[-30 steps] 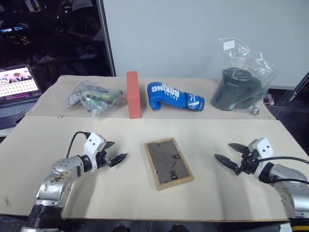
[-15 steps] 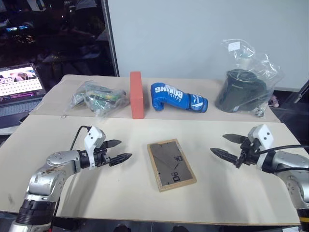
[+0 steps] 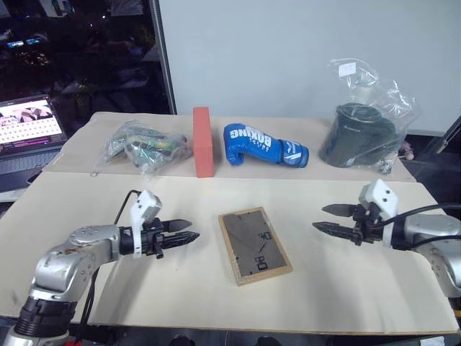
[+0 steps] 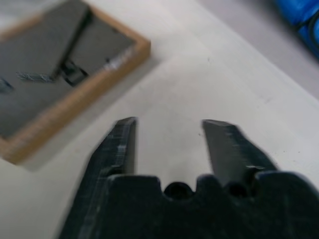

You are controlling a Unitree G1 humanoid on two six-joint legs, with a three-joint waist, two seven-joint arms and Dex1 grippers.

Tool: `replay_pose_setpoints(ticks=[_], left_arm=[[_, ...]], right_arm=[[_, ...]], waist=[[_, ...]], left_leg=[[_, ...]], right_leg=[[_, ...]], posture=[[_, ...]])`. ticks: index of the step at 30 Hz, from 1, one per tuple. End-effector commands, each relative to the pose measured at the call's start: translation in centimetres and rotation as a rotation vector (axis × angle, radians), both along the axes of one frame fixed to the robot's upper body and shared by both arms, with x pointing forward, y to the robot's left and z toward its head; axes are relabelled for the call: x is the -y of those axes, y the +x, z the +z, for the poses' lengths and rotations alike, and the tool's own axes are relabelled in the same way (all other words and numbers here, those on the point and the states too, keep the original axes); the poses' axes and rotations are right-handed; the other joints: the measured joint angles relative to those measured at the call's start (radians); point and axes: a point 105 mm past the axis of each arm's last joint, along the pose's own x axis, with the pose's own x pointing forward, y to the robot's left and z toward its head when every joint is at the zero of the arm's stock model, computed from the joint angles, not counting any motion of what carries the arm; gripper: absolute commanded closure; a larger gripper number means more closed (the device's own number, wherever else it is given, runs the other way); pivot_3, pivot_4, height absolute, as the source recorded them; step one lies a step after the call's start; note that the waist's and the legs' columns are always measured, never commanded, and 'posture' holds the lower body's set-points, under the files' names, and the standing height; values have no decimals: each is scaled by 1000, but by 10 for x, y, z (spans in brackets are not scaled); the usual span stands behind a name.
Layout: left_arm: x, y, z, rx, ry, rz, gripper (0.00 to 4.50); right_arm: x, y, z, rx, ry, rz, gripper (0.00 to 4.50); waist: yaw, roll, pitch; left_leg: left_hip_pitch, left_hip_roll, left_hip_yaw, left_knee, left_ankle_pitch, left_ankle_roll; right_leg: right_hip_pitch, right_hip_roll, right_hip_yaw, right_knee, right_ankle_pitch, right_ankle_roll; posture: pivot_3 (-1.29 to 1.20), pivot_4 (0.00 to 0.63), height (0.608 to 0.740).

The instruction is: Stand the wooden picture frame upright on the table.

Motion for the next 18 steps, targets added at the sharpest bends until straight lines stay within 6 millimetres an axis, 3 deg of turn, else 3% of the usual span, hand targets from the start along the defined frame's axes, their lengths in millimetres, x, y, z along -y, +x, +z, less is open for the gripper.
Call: replay_pose_setpoints(ticks=[1,4,7,11,18], left_arm=[[20,1,-5,40,58,-57,4112],[34,5,-16,36,79,-66,4500],[44,6,-22,34,103,-93,4500],[42,16,-19,50,121,-76,4500],[22,26,-15,51,139,-31,4500]], right_arm=[[-13,8,-5,19,-59,75,3561],[-29,6,-22,-32,-61,149,4453],[-48,-14,-35,-121,-27,262,4453],[-72,-34,-36,-173,49,344,4453],[-95,-42,-41,-177,82,343,4453]], waist=[[1,0,1],[5,0,1],[12,0,2],[27,1,2],[26,1,2]], left_leg=[[0,0,0,0,0,0],[0,0,0,-1,0,0],[0,0,0,-2,0,0],[0,0,0,-2,0,0],[1,0,0,-1,2,-2]], right_leg=[[0,0,0,0,0,0],[0,0,0,0,0,0],[0,0,0,-1,0,-1],[0,0,0,-1,0,-1],[0,1,0,0,2,0]], posture=[[0,150,686],[0,150,686],[0,150,686],[0,150,686],[0,150,686]])
